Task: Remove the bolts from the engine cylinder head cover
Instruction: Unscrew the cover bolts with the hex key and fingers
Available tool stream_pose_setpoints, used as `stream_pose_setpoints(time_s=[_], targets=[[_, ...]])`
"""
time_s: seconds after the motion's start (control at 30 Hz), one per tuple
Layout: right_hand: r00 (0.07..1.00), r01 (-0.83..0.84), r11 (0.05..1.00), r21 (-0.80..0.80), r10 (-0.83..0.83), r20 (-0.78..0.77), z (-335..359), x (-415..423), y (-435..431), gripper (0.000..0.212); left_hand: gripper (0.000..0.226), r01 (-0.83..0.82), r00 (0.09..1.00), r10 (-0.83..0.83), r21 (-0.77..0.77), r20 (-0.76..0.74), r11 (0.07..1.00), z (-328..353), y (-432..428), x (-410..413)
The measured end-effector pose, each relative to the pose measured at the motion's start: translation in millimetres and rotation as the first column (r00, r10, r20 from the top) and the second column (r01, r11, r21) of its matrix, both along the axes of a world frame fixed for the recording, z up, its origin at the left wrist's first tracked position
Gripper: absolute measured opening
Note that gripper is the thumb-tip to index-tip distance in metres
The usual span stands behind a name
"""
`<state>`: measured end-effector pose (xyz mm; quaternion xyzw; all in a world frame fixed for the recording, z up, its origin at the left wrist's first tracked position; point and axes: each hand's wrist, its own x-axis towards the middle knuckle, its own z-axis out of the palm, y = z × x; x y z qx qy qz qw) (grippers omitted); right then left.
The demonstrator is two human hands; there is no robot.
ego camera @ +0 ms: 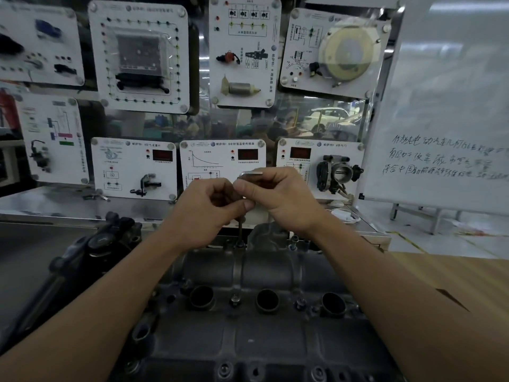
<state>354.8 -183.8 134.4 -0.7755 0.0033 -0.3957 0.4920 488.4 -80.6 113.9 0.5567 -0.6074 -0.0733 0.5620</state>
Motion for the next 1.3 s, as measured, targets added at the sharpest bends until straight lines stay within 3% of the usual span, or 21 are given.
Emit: stream_pose_setpoints(time_s=[0.17,0.33,0.53,0.67,1.03,1.3], targets=[[1.000,-0.003,0.997,0.075,0.004,-0.011,0,-2,2,0.007,0.020,0.163,0.986,-0.164,0.126,0.001,0.979,0,11,0],[0.993,0.073,0.996,0.059,-0.078,0.090,-6,-2,9,0.004,0.019,0.072,0.997,-0.072,0.065,-0.010,0.995,-4,13,-2],[0.983,0.164,0.985,-0.056,-0.159,0.087,-11,-3,15,0.008,0.018,0.045,0.997,-0.046,-0.011,-0.055,0.999,-6,15,-1],[0.987,0.152,0.979,-0.137,-0.143,0.074,-11,-3,14,0.004,0.024,0.010,1.000,-0.009,-0.035,0.007,0.999,-7,14,1],[0.991,0.095,0.960,-0.262,-0.116,-0.063,-3,-6,8,0.016,0.024,0.228,0.973,-0.230,0.203,-0.015,0.952,2,14,12],[0.990,0.077,0.965,-0.252,-0.105,-0.099,-3,-6,-2,0.014,0.011,0.071,0.993,-0.084,0.160,0.076,0.984,3,5,14]])
